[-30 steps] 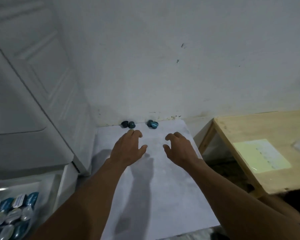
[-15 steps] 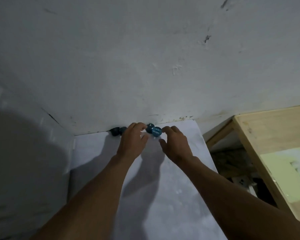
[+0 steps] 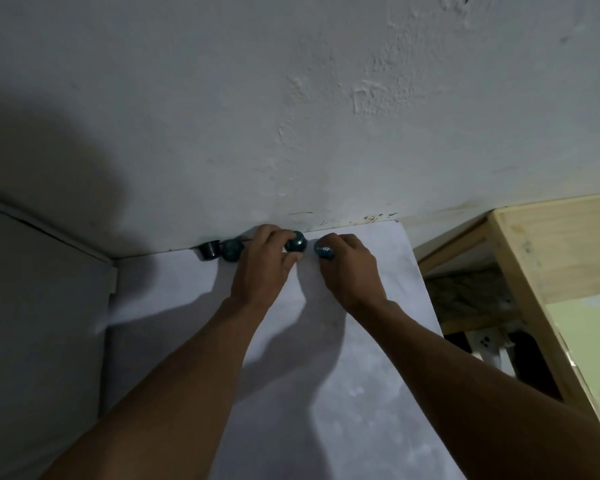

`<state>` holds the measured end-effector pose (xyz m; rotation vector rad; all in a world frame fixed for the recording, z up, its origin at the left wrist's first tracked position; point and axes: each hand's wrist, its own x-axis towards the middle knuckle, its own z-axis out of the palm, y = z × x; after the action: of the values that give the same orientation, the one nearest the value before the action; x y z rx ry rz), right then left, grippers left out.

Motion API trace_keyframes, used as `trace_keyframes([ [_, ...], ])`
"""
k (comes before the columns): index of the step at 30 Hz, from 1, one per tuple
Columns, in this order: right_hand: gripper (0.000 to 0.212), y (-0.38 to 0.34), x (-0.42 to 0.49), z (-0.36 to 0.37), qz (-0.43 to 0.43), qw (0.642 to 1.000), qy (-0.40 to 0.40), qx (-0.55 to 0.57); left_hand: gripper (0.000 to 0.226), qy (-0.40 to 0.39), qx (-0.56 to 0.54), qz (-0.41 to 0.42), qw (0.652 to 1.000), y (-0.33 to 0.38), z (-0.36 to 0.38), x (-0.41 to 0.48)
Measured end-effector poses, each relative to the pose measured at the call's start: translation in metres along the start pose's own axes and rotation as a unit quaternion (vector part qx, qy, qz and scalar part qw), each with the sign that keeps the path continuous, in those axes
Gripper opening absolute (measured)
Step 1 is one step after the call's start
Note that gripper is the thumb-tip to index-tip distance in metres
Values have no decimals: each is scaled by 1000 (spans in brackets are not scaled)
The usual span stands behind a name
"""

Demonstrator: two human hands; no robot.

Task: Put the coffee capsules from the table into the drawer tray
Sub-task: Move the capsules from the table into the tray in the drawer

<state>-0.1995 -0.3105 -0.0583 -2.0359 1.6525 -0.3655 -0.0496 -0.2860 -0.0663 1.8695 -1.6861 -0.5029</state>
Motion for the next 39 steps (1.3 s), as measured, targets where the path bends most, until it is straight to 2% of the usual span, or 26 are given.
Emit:
trace_keyframes([
  [5, 17, 6, 0, 0, -10, 1000, 15, 8, 17, 44, 28, -27, 998, 7, 8, 3],
  [10, 12, 6, -3, -2, -9, 999, 18, 26, 21, 54, -9, -37, 998, 12, 9, 0],
  [13, 27, 4, -8, -7, 19, 999, -9, 50, 42, 44, -39, -39, 997, 11, 4, -11],
  [15, 42, 1, -16, -11, 20, 997, -8, 70, 43, 37, -53, -46, 997, 13, -4, -20],
  [17, 48, -1, -25, -17, 5, 997, 3, 74, 36, 35, -75, -63, 995, 19, -15, -29],
  [21, 43, -15, -50, -36, -29, 996, 35, 73, 37, 42, -115, -107, 987, 38, -41, -54],
  [24, 42, -29, -75, -57, -64, 992, 43, 97, 42, 43, -130, -84, 987, 52, -59, -80],
  [28, 44, -42, -115, -88, -103, 987, 36, 117, 29, 62, -135, -75, 986, 78, -86, -120],
  [34, 42, -49, -182, -111, -147, 984, 42, 95, 25, 87, -116, -49, 988, 105, -110, -190],
  [37, 39, -51, -225, -116, -180, 979, 28, 89, 28, 90, -97, -32, 991, 118, -122, -233],
  [39, 39, -53, -253, -117, -197, 976, 21, 87, 40, 97, -103, -36, 989, 123, -129, -265],
])
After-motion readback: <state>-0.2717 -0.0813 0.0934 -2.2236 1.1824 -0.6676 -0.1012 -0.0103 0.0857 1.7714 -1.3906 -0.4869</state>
